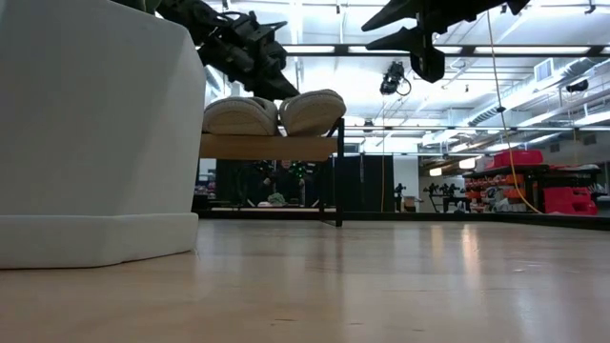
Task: Pick and place slides into the shelf
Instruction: Put the gray slipper on the shelf
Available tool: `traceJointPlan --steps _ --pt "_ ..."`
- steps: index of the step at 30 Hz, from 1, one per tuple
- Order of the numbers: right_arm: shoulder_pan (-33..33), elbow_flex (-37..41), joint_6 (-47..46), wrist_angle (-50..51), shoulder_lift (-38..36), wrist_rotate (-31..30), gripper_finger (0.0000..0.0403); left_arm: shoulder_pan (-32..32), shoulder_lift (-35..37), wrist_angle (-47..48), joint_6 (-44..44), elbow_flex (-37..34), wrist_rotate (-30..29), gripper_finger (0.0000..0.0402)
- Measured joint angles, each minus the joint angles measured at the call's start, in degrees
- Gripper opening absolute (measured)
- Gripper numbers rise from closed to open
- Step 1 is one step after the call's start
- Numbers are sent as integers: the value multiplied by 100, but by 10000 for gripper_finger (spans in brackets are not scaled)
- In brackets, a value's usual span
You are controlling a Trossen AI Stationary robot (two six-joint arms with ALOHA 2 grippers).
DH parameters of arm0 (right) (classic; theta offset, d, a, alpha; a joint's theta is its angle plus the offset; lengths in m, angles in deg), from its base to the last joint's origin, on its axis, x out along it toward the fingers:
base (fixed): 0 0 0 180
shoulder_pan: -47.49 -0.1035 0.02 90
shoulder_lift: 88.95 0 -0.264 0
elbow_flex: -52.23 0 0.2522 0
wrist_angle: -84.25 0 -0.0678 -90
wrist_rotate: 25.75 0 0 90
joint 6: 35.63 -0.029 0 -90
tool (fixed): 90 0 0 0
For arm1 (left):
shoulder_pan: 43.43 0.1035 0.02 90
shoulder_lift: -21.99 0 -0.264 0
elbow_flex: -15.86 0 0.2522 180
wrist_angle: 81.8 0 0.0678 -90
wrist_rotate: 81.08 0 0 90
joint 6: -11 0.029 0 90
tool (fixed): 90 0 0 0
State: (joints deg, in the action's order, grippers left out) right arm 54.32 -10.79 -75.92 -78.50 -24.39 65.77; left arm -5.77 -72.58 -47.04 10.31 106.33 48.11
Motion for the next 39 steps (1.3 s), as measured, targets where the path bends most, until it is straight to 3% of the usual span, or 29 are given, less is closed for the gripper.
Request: traceJointPlan --steps 8,16,29,39 --pt "0 0 -2 0 0 -1 125 82 7 217 37 474 -28 6" --pt "2 0 16 0 0 -44 124 274 15 1826 869 1002 306 6" --pt "4 0 53 0 2 -168 124 203 13 1856 887 1011 900 6" --pt "4 0 -3 -2 2 -168 124 198 13 1992 889 1013 1776 6"
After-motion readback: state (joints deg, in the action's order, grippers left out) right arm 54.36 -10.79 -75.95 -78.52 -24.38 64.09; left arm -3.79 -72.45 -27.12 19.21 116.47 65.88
